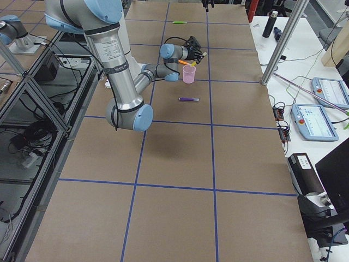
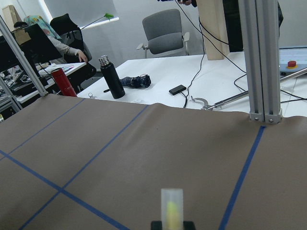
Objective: Collect pens into pen holder
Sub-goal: 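Lower the yellow pen into the pink cup and open the right gripper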
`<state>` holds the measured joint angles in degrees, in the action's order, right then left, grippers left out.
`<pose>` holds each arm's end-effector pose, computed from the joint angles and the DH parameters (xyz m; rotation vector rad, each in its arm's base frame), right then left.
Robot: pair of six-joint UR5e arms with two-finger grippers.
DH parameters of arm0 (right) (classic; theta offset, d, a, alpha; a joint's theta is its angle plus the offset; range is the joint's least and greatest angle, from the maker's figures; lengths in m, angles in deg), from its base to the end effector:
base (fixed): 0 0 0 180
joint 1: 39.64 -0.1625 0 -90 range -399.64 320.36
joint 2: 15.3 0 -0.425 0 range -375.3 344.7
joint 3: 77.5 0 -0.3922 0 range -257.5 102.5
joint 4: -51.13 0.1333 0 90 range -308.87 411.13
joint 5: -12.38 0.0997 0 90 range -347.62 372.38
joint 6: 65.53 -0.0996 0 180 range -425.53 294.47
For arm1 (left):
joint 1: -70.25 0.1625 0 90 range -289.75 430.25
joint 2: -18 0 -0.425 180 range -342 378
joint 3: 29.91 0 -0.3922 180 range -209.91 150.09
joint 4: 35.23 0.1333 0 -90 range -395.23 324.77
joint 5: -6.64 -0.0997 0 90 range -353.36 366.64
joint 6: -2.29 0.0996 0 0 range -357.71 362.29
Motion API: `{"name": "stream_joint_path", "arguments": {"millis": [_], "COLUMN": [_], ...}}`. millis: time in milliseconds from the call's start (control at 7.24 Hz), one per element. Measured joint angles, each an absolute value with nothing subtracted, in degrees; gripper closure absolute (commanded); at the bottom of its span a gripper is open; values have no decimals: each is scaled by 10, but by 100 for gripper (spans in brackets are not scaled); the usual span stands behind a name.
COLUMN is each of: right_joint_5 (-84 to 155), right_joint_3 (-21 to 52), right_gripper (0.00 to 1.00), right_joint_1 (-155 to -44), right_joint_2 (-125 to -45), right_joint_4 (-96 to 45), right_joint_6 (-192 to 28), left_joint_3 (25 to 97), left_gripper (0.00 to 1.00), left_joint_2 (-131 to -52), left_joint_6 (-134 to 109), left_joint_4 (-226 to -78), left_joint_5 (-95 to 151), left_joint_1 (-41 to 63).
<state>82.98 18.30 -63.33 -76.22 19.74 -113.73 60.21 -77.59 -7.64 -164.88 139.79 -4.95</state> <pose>-0.4972 -0.3999 0.2044 1.0871 -1.2124 0.0333 0.0783 -0.5517 0.5266 0.5845 0.8595 0.3750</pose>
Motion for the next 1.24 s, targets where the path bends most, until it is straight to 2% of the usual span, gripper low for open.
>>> {"name": "stream_joint_path", "arguments": {"millis": [276, 414, 553, 691, 1243], "right_joint_5": [762, 739, 725, 718, 699], "right_joint_3": [177, 169, 165, 164, 168], "right_gripper": [100, 81, 4, 1, 1], "right_joint_1": [-590, -577, -570, -566, -564], "right_joint_2": [-759, -758, -758, -757, -750], "right_joint_4": [188, 187, 187, 188, 190], "right_joint_6": [-1121, -1116, -1114, -1114, -1121], "left_joint_3": [599, 599, 598, 598, 597], "left_gripper": [0, 0, 0, 0, 0], "left_joint_2": [-776, -777, -777, -778, -780], "left_joint_6": [-76, -76, -76, -76, -79], "left_joint_4": [-1649, -1649, -1649, -1649, -1649], "left_joint_5": [1398, 1398, 1397, 1397, 1397], "left_joint_1": [-49, -49, -49, -49, -49]}}
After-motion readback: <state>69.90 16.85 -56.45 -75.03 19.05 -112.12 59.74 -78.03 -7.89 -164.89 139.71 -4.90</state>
